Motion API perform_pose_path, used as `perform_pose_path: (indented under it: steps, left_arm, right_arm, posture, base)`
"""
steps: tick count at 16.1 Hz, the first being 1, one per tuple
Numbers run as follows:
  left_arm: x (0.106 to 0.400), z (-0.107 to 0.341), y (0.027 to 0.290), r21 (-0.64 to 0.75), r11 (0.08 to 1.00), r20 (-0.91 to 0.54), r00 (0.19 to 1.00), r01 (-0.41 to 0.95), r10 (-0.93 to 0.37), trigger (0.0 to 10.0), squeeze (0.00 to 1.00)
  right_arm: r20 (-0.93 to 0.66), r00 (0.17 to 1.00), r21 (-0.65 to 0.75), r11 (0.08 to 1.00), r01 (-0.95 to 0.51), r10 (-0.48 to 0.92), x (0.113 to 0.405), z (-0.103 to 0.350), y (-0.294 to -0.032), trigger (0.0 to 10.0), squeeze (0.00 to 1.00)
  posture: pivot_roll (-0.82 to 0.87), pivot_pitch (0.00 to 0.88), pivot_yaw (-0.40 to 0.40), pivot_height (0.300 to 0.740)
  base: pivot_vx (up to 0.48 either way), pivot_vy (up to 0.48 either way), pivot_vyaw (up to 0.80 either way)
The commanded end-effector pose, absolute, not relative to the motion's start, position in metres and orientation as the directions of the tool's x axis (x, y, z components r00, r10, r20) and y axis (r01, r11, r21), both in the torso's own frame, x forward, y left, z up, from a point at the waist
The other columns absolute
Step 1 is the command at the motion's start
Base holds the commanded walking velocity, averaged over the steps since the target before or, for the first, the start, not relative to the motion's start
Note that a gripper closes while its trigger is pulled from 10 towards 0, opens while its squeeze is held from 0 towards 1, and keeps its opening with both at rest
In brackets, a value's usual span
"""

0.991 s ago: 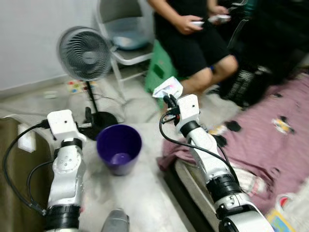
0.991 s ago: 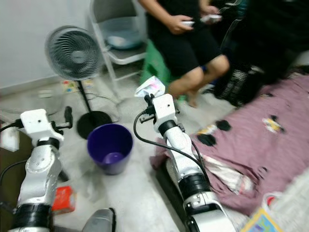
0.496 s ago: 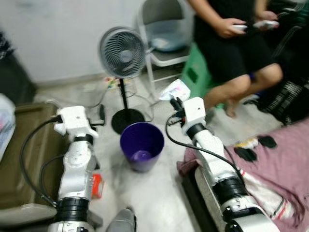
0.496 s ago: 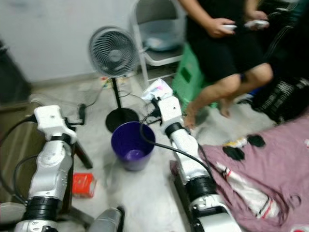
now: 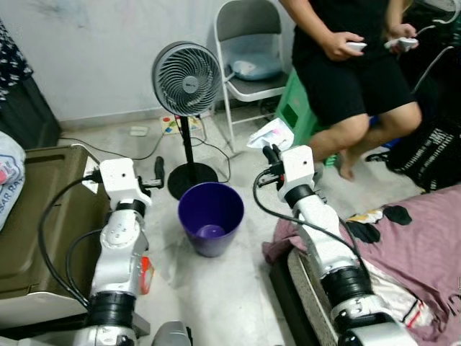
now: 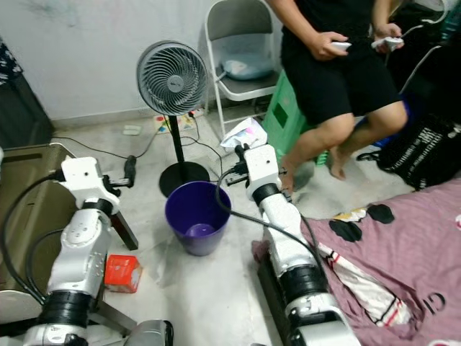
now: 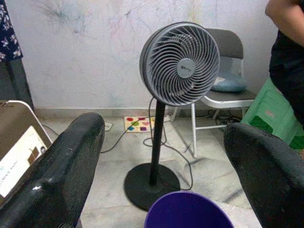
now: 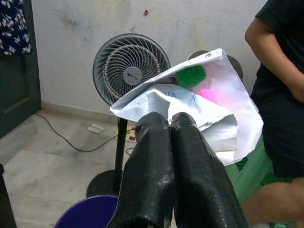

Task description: Clean up the room

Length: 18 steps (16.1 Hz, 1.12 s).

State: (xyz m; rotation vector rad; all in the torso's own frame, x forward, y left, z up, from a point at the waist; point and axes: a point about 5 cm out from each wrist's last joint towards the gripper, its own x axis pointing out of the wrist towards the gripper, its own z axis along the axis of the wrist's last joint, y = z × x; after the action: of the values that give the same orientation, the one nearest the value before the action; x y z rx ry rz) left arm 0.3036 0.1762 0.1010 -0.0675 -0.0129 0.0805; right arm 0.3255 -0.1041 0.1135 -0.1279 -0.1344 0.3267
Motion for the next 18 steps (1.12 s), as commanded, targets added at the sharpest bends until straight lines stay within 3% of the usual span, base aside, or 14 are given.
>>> perform_pose_path:
  steps: [1,3,12,18]
  left_arm:
    - [0.308,0.105,0.173,-0.068,0.996,0.019,0.998,-0.062,0.063,10.0,0.00]
    - [0.314,0.105,0.168,-0.078,0.996,0.018,0.999,-0.036,0.038,10.0,0.00]
    - [0.314,0.109,0.166,-0.072,0.997,0.033,0.999,0.005,-0.003,10.0,0.00]
    - [0.313,0.112,0.161,-0.108,0.993,0.067,0.997,0.054,-0.047,10.0,0.00]
  right_arm:
    - [0.121,0.938,-0.149,0.940,-0.306,0.324,0.325,0.117,-0.104,10.0,0.00]
    - [0.125,0.945,-0.151,0.947,-0.282,0.301,0.323,0.117,-0.108,10.0,0.00]
    - [0.121,0.952,-0.128,0.955,-0.266,0.281,0.327,0.120,-0.107,10.0,0.00]
    - [0.107,0.955,-0.100,0.959,-0.265,0.275,0.333,0.121,-0.109,10.0,0.00]
  posture:
    - [-0.01,0.000,-0.002,0.740]
    - [-0.03,0.000,0.009,0.740]
    - [0.00,0.003,-0.003,0.740]
    - [0.01,0.000,-0.016,0.740]
  base:
    - [0.000,0.000,0.00]
    - [0.000,0.000,0.00]
    - [0.000,0.000,0.77]
    - [0.098,0.000,0.00]
